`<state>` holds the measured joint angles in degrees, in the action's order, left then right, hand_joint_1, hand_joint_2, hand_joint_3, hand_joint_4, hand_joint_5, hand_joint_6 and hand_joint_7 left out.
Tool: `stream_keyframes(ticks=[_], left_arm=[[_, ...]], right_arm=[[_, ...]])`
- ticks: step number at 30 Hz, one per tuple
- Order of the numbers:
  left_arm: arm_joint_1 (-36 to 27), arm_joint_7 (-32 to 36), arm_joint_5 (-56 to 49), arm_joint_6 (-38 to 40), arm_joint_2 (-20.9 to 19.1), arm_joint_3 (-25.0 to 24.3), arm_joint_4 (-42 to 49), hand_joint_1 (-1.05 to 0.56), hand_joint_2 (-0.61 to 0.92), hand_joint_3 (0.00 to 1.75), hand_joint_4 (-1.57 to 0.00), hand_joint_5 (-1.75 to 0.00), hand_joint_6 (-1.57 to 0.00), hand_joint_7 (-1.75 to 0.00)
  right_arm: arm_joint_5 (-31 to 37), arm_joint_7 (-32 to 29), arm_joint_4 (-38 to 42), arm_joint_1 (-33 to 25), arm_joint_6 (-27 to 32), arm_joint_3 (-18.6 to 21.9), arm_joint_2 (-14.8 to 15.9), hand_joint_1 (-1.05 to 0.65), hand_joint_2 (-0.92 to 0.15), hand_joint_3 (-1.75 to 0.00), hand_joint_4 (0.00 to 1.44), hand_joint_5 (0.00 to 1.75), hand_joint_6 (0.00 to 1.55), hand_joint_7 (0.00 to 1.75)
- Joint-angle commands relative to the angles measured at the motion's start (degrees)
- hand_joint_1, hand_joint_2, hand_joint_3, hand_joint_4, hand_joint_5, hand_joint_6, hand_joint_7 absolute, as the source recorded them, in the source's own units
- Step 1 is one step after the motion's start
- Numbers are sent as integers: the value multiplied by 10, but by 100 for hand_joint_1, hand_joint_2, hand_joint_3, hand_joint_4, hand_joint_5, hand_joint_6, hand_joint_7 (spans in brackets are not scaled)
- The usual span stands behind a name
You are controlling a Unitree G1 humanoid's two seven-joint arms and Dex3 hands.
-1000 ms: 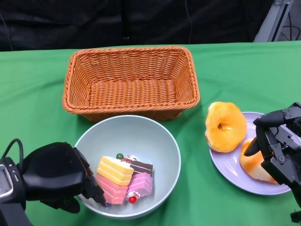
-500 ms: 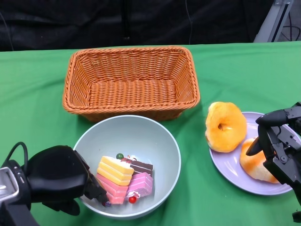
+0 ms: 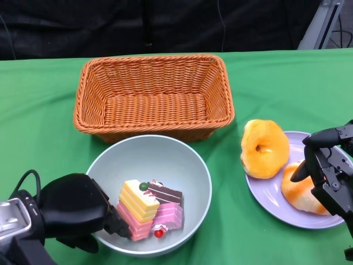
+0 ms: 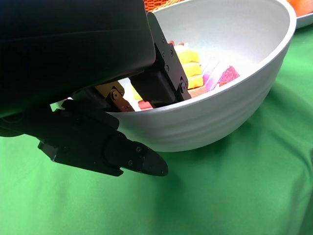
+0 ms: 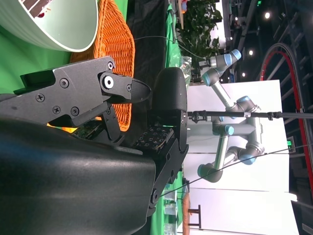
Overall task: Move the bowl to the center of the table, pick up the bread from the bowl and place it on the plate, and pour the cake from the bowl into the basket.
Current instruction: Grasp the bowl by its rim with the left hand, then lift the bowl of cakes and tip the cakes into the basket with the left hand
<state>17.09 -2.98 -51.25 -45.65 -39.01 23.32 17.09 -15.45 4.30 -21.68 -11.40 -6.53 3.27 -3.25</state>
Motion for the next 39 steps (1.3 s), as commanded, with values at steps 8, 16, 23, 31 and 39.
stream_keyframes(ticks=[8, 16, 23, 31, 39], left_arm=[[6, -16, -4, 33, -2, 15, 1, -37, 92, 13, -71, 0, -72, 0], [7, -10, -3, 36, -3, 17, 2, -36, 92, 12, -68, -1, -67, -1], [14, 30, 2, 12, 12, 21, 43, -31, 92, 11, -87, -7, -86, -7], [31, 120, -31, 2, 27, 43, 109, -26, 92, 4, -123, -16, -116, -10], [50, 247, -45, -34, 41, 61, 188, -23, 92, 16, -60, -168, -67, -127]], right_arm=[[-4, -1, -8, 2, 3, 3, 2, -10, -87, -55, 70, 163, 69, 119], [1, -2, -6, 3, 2, 3, 2, -11, -87, -56, 70, 162, 69, 118], [-1, -1, -7, 2, 0, 5, 2, -12, -85, -56, 71, 163, 69, 119], [-12, 2, -13, -1, 7, 9, 3, -11, -85, -59, 72, 162, 69, 118], [-4, 0, -9, 0, 4, 7, 1, -10, -85, -59, 71, 162, 70, 118]])
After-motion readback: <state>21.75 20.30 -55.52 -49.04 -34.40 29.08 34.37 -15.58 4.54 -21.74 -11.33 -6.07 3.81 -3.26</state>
